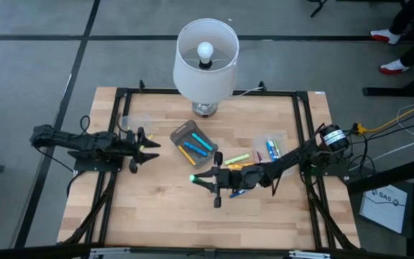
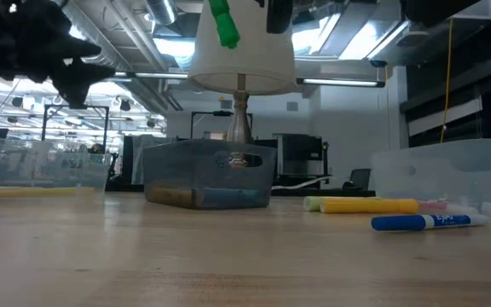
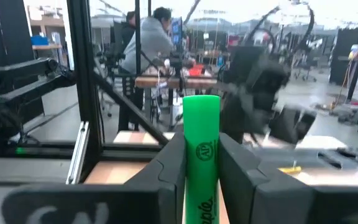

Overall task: Pick & Place Markers
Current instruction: Put the green marker into the black bin

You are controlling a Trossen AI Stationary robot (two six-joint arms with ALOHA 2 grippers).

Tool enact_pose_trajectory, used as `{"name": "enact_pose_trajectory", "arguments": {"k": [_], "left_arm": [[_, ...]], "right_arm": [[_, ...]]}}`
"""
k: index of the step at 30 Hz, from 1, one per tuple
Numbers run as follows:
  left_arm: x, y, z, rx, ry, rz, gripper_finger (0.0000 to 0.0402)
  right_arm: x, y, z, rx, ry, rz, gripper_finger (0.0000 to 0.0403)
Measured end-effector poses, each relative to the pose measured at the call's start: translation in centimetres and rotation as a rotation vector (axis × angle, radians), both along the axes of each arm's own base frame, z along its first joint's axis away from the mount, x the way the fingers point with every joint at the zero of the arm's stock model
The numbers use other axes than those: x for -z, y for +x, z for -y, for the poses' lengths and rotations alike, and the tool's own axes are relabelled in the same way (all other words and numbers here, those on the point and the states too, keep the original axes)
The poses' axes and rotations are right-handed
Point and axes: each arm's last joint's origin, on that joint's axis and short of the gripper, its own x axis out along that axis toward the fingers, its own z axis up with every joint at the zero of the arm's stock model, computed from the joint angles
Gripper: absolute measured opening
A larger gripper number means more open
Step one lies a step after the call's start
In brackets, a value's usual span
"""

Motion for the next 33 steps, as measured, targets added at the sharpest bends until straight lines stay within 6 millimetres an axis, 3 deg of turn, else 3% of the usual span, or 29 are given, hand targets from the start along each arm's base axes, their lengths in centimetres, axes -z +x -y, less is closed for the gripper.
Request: {"name": "enact_pose_trajectory", "arguments": {"k": [4, 11, 21, 28, 33], "left_arm": [[0.3, 1.3, 0.7, 0.033, 0.0, -0.044, 0.0196], [-0.3, 4.0, 2.5, 0.11, 0.18, 0.077, 0.0196], [-1.7, 10.3, 5.3, 0.108, 0.371, -0.051, 0.0196], [-2.6, 14.2, 6.5, 0.108, 0.395, -0.07, 0.0196], [-2.9, 15.4, 6.8, 0.072, 0.39, -0.055, 0.0196]], "right_arm": [[-0.4, 0.1, 0.4, 0.009, -0.016, 0.04, 0.0069], [-1.1, 0.2, 1.3, 0.032, -0.003, 0.107, 0.0072], [-1.8, 0.3, 2.1, -0.009, -0.019, 0.19, 0.0073], [-2.1, 0.2, 2.0, -0.021, -0.068, 0.221, 0.0069], [-2.1, 0.2, 2.0, -0.025, -0.09, 0.224, 0.0072]]}}
